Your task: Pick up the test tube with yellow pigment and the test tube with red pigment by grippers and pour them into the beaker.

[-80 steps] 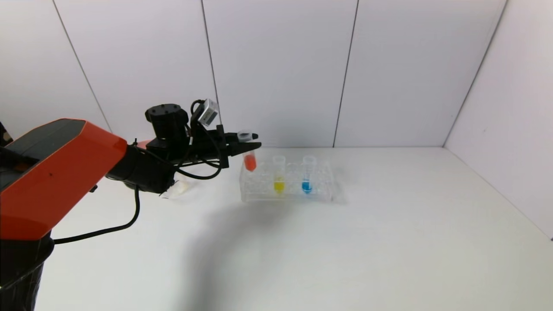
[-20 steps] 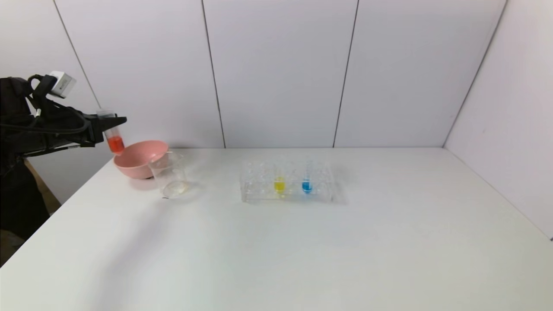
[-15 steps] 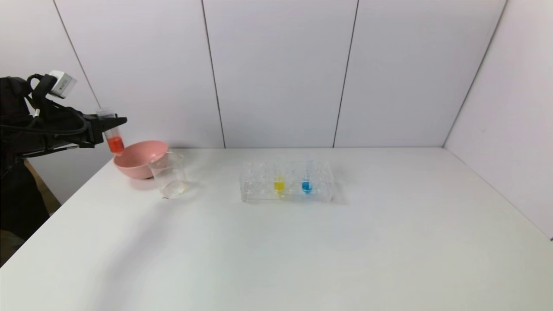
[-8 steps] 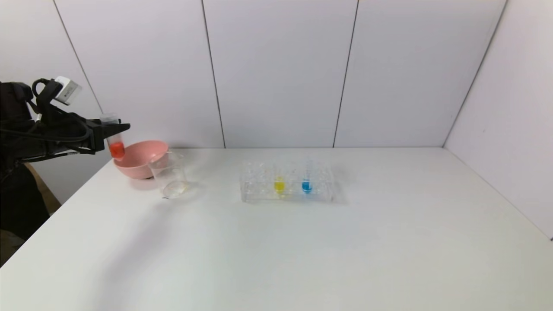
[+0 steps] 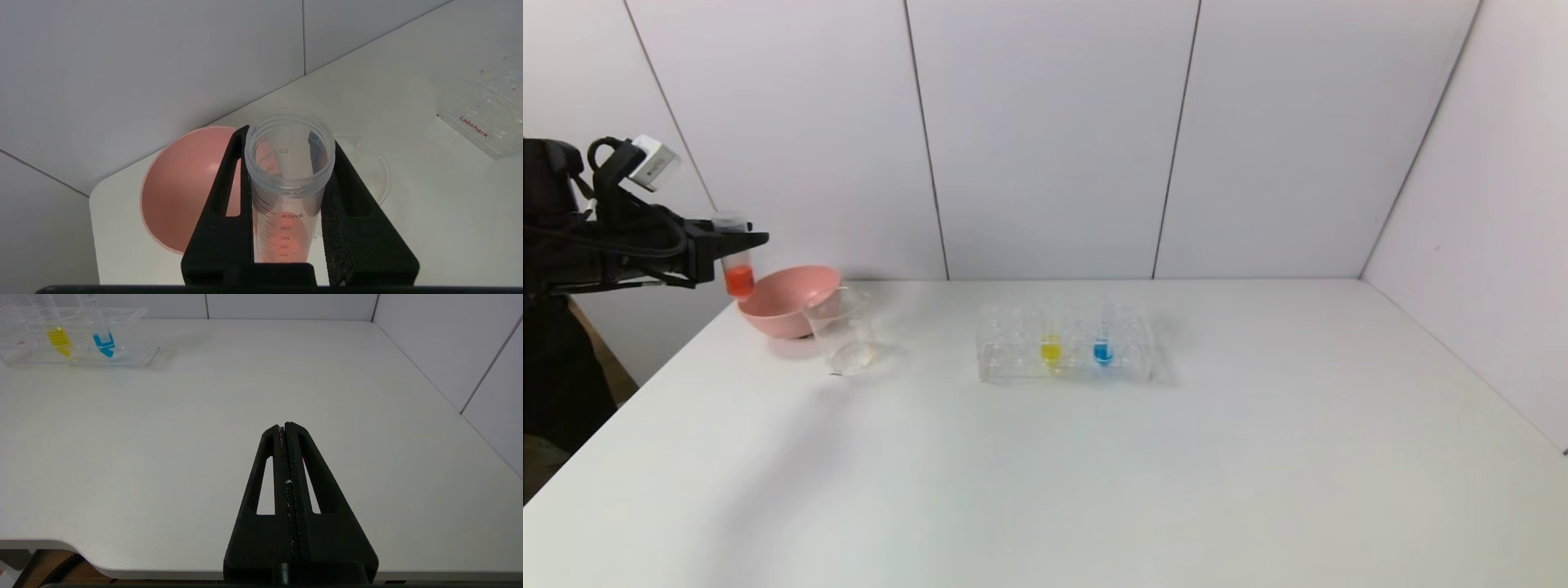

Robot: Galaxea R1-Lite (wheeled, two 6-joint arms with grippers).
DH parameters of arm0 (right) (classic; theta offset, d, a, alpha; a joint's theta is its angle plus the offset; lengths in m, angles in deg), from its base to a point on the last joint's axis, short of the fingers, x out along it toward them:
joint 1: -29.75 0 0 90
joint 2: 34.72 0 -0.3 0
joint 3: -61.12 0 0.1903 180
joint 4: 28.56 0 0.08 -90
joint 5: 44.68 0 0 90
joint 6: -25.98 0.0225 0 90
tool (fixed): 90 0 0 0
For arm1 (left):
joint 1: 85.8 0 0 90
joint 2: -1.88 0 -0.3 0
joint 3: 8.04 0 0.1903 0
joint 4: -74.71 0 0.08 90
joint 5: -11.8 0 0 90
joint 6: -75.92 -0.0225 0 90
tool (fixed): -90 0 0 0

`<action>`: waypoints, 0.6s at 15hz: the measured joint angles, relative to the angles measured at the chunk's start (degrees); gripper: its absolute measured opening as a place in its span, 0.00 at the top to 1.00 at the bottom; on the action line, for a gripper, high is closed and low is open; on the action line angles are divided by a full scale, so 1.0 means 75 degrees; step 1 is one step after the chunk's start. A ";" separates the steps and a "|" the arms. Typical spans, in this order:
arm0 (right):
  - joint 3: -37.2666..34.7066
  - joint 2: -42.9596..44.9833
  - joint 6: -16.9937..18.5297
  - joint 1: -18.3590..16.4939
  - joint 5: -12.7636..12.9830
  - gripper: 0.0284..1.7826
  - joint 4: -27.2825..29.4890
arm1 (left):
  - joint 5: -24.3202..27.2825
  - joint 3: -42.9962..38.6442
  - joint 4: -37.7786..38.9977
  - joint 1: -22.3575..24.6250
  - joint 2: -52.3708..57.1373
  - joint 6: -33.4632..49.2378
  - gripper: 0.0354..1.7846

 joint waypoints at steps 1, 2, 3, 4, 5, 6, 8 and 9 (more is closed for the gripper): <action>0.0000 0.0000 0.0000 0.0000 -0.0003 0.95 0.0003 | 0.0044 0.0192 -0.0341 0.0003 -0.0010 -0.0263 0.75; 0.0000 0.0000 0.0000 0.0000 -0.0003 0.95 0.0003 | 0.0065 0.0387 -0.0757 0.0015 -0.0015 -0.0575 0.75; 0.0000 0.0000 -0.0003 0.0000 0.0000 0.95 0.0003 | 0.0073 0.0606 -0.1243 0.0024 -0.0024 -0.0881 0.75; 0.0000 0.0000 0.0000 0.0000 -0.0003 0.95 0.0000 | 0.0083 0.0816 -0.1666 0.0029 -0.0044 -0.1131 0.75; 0.0000 0.0000 0.0000 0.0000 0.0000 0.95 0.0003 | 0.0094 0.1021 -0.2043 0.0036 -0.0083 -0.1382 0.75; 0.0000 0.0000 0.0000 0.0000 -0.0003 0.95 0.0003 | 0.0154 0.1162 -0.2305 0.0039 -0.0120 -0.1565 0.75; 0.0000 0.0000 0.0000 0.0000 -0.0003 0.95 0.0003 | 0.0190 0.1364 -0.2674 0.0054 -0.0154 -0.1837 0.75; 0.0000 0.0000 0.0000 0.0000 0.0000 0.95 0.0000 | 0.0193 0.1440 -0.2788 0.0054 -0.0167 -0.1944 0.75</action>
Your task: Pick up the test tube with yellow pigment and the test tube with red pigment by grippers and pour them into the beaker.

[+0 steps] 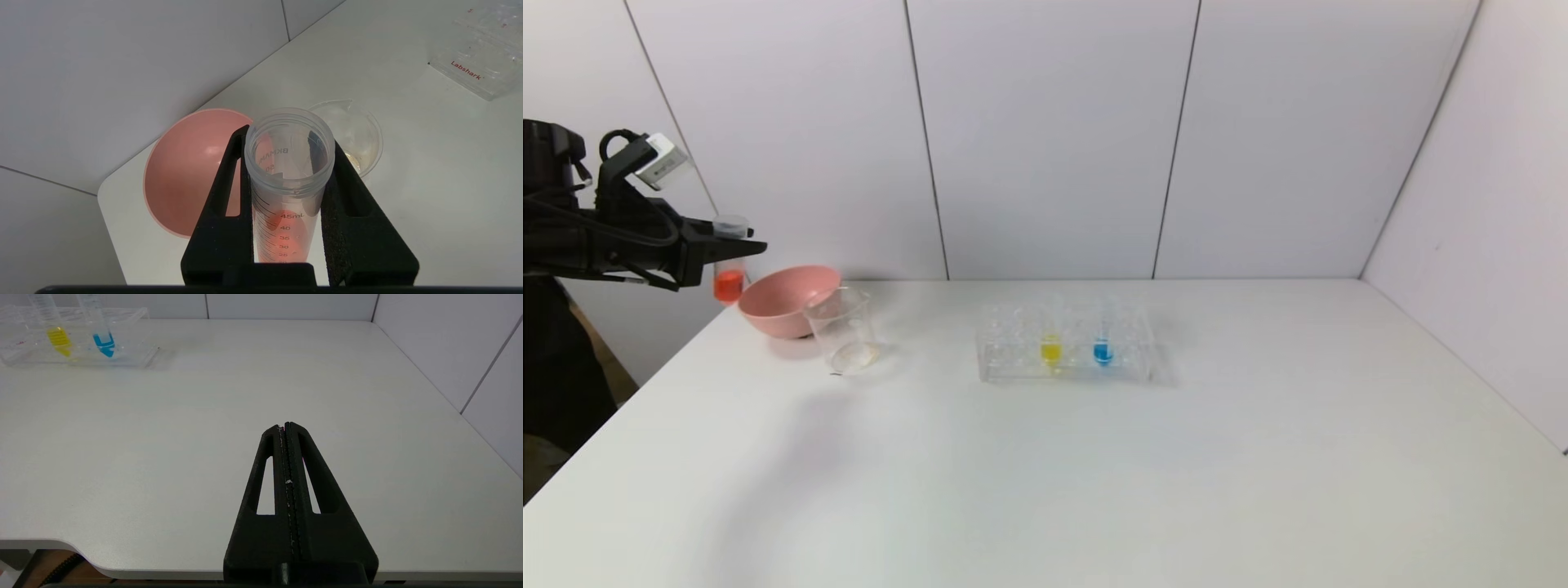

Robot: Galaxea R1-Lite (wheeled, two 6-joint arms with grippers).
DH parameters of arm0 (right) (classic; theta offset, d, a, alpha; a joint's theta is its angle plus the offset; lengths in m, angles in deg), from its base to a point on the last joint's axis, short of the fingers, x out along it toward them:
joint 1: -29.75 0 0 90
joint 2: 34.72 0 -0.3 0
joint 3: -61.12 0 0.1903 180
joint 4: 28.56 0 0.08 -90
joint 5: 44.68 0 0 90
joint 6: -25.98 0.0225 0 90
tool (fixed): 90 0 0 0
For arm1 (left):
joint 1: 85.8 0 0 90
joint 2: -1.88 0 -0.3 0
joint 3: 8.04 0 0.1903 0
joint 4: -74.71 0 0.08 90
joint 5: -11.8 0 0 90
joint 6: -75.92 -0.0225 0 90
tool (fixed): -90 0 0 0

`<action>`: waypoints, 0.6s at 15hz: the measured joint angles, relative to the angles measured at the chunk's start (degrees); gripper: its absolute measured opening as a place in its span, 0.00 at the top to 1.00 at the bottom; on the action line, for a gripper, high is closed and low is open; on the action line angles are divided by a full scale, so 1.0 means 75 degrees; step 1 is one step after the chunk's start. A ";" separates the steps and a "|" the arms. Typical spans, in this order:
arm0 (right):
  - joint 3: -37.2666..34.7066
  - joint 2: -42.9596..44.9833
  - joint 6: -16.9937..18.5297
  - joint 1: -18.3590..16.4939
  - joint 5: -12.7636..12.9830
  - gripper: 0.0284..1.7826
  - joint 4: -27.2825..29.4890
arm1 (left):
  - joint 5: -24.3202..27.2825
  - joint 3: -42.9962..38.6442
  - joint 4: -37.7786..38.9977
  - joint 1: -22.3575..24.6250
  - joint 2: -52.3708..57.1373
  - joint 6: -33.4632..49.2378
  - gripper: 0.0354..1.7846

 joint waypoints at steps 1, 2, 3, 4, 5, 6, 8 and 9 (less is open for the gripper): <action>0.0000 0.0000 0.0000 0.0000 0.0000 0.95 0.0003 | 0.0008 0.0070 -0.0070 0.0003 -0.0028 -0.0073 0.75; 0.0000 0.0000 0.0000 0.0000 0.0000 0.95 0.0003 | 0.0023 0.0145 -0.0177 0.0008 -0.0070 -0.0167 0.75; 0.0000 0.0000 0.0000 0.0000 0.0000 0.95 0.0003 | 0.0073 0.0239 -0.0312 0.0023 -0.0119 -0.0351 0.75; 0.0000 0.0000 0.0000 0.0000 -0.0003 0.95 0.0003 | 0.0166 0.0340 -0.0419 0.0052 -0.0174 -0.0613 0.75; 0.0000 0.0000 0.0000 0.0000 0.0000 0.95 0.0003 | 0.0221 0.0481 -0.0566 0.0078 -0.0239 -0.0904 0.75; 0.0000 0.0000 -0.0003 0.0000 -0.0003 0.95 0.0003 | 0.0242 0.0608 -0.0705 0.0085 -0.0299 -0.1143 0.75; 0.0000 0.0000 0.0000 0.0000 -0.0003 0.95 0.0003 | 0.0239 0.0813 -0.0847 0.0089 -0.0413 -0.1606 0.75; 0.0000 0.0000 0.0000 0.0000 0.0000 0.95 0.0003 | 0.0239 0.0920 -0.0970 0.0093 -0.0475 -0.1915 0.75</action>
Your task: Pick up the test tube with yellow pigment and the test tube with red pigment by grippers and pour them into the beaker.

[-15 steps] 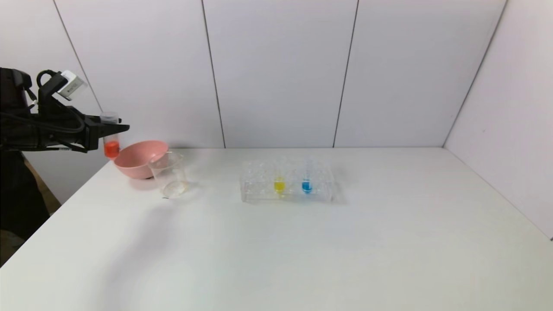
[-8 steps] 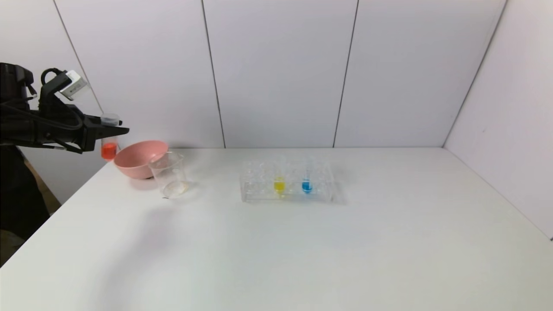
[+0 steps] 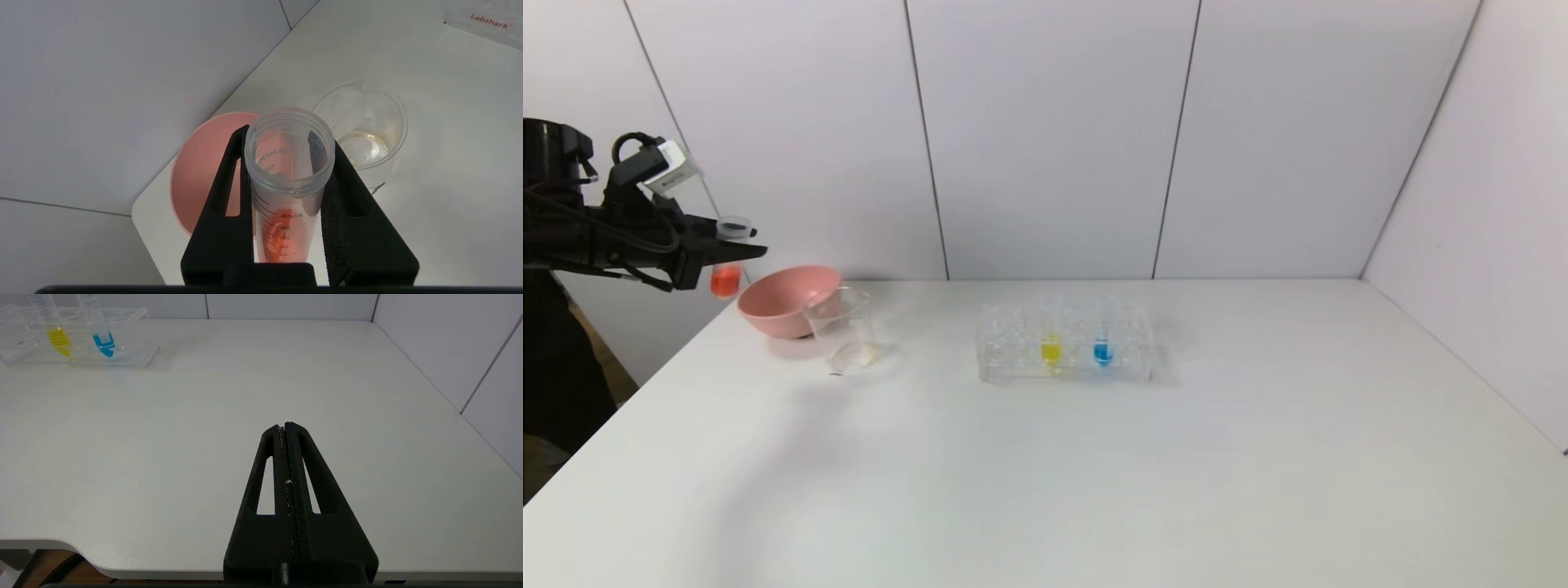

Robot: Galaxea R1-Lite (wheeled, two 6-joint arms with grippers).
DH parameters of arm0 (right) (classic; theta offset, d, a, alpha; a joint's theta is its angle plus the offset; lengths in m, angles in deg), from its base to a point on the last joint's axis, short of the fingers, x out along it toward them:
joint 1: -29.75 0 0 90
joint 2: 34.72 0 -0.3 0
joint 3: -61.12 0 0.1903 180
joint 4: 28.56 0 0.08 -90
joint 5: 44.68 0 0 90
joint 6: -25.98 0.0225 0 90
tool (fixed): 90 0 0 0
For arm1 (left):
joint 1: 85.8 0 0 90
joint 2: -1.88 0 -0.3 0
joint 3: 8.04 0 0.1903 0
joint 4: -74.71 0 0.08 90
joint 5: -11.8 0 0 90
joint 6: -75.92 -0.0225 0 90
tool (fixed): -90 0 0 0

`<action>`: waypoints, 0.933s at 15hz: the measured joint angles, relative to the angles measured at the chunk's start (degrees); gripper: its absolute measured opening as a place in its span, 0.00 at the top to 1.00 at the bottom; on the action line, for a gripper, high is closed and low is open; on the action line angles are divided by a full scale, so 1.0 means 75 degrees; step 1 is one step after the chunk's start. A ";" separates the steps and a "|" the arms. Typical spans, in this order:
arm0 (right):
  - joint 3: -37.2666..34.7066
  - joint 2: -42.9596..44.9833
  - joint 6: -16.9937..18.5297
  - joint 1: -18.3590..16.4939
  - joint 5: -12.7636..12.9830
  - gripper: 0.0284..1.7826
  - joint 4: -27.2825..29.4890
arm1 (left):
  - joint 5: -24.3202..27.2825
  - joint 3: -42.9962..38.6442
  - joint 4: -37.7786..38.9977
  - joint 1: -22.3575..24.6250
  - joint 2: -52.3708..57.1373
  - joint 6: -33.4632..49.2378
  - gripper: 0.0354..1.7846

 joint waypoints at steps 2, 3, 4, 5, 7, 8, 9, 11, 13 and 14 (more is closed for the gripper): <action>0.0000 0.0000 -0.0003 0.0000 -0.0003 0.95 0.0000 | -0.0018 0.0283 -0.0291 -0.0020 -0.0130 -0.0697 0.75; 0.0000 0.0000 0.0000 0.0000 -0.0003 0.95 0.0000 | -0.0081 0.0481 -0.0665 -0.0044 -0.0203 -0.1128 0.75; 0.0000 0.0000 0.0000 0.0000 -0.0003 0.95 0.0000 | -0.0187 0.0709 -0.1099 -0.0067 -0.0271 -0.1551 0.75; 0.0000 0.0000 0.0000 0.0000 -0.0003 0.95 0.0000 | -0.0338 0.0983 -0.1526 -0.0089 -0.0338 -0.1985 0.75; 0.0000 0.0000 -0.0003 0.0000 0.0000 0.95 0.0000 | -0.0688 0.1521 -0.2396 -0.0254 -0.0481 -0.2763 0.75; 0.0000 0.0000 0.0000 0.0000 0.0000 0.95 0.0000 | -0.0852 0.1728 -0.2721 -0.0320 -0.0548 -0.2955 0.75; 0.0000 0.0000 -0.0003 0.0000 0.0000 0.95 -0.0003 | -0.1022 0.1991 -0.3088 -0.0364 -0.0636 -0.3160 0.75; 0.0000 0.0000 0.0000 0.0000 0.0000 0.95 -0.0003 | -0.1235 0.2620 -0.3890 -0.0413 -0.0865 -0.3672 0.75; 0.0000 0.0000 -0.0003 0.0000 0.0000 0.95 -0.0003 | -0.1518 0.3020 -0.4566 -0.0489 -0.1073 -0.3914 0.75; 0.0000 0.0000 0.0000 0.0000 0.0000 0.95 0.0000 | -0.1653 0.3087 -0.4616 -0.0522 -0.1133 -0.3818 0.75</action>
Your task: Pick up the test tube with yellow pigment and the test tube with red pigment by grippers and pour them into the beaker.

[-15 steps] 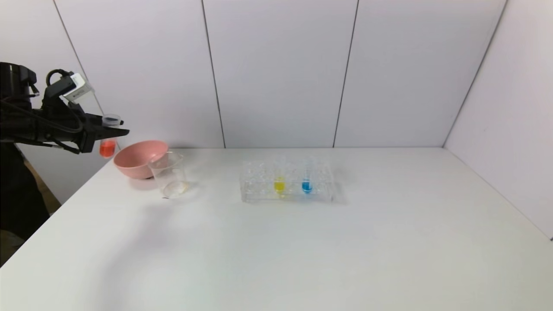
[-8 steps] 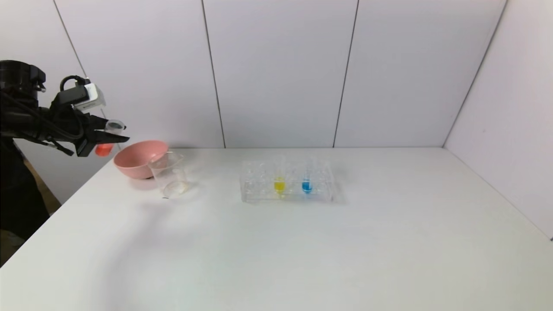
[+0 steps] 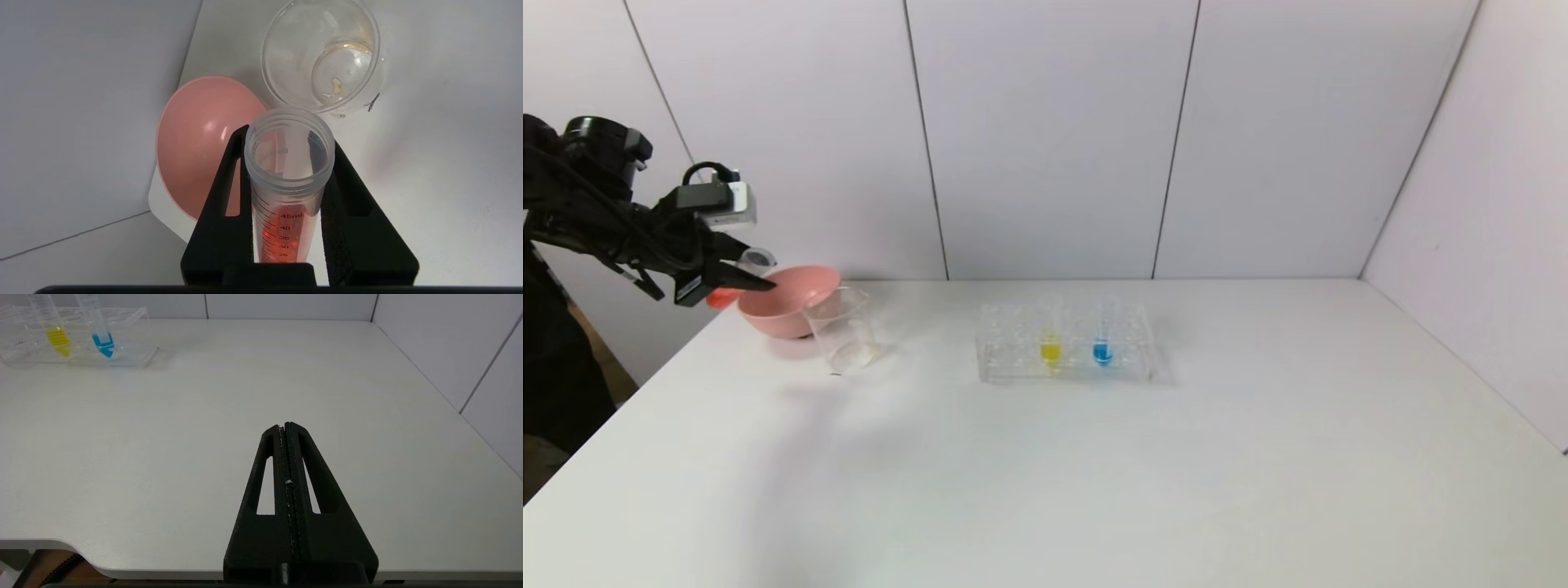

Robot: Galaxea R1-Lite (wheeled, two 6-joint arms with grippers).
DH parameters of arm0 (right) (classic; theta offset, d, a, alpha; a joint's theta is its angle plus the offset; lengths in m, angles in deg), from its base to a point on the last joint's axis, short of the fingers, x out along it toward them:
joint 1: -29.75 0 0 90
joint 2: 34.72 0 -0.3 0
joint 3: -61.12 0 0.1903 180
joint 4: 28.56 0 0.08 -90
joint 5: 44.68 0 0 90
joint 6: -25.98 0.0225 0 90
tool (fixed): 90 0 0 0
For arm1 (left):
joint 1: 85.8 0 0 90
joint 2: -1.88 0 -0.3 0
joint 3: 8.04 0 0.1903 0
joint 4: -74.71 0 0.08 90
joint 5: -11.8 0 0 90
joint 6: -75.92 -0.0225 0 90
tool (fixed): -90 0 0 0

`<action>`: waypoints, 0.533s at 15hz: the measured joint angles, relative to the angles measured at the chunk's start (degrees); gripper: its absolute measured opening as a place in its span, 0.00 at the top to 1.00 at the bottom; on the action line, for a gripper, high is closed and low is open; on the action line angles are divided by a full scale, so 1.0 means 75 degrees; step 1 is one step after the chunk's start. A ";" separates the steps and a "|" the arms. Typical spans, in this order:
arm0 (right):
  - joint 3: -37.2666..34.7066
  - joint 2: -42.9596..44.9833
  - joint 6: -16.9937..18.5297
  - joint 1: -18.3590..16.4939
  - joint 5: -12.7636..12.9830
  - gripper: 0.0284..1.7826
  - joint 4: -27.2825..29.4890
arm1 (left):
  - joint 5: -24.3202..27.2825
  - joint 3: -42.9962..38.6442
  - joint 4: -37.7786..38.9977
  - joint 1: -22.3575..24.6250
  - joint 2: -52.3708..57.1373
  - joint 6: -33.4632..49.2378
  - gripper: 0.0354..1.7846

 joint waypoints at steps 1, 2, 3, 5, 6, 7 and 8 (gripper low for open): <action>0.0000 0.0000 -0.0003 0.0000 0.0000 0.95 -0.0003 | -0.0137 0.0033 -0.0026 -0.0018 -0.0036 0.0154 0.75; 0.0000 0.0000 0.0000 0.0000 0.0000 0.95 0.0000 | -0.0346 0.0049 -0.0044 -0.0075 -0.0055 0.0332 0.75; 0.0000 0.0000 0.0000 0.0000 0.0000 0.95 0.0000 | -0.0626 0.0059 -0.0044 -0.0154 -0.0065 0.0442 0.75; 0.0000 0.0000 0.0000 0.0000 0.0000 0.95 0.0000 | -0.0865 0.0067 -0.0026 -0.0250 -0.0076 0.0519 0.75; 0.0000 0.0000 0.0000 0.0000 0.0000 0.95 0.0000 | -0.0900 0.0067 -0.0026 -0.0265 -0.0080 0.0548 0.75; 0.0000 0.0000 0.0000 0.0000 0.0000 0.95 0.0000 | -0.0926 0.0067 -0.0008 -0.0294 -0.0081 0.0585 0.75; 0.0000 0.0000 0.0000 0.0000 0.0000 0.95 -0.0003 | -0.1022 0.0070 -0.0005 -0.0349 -0.0081 0.0626 0.75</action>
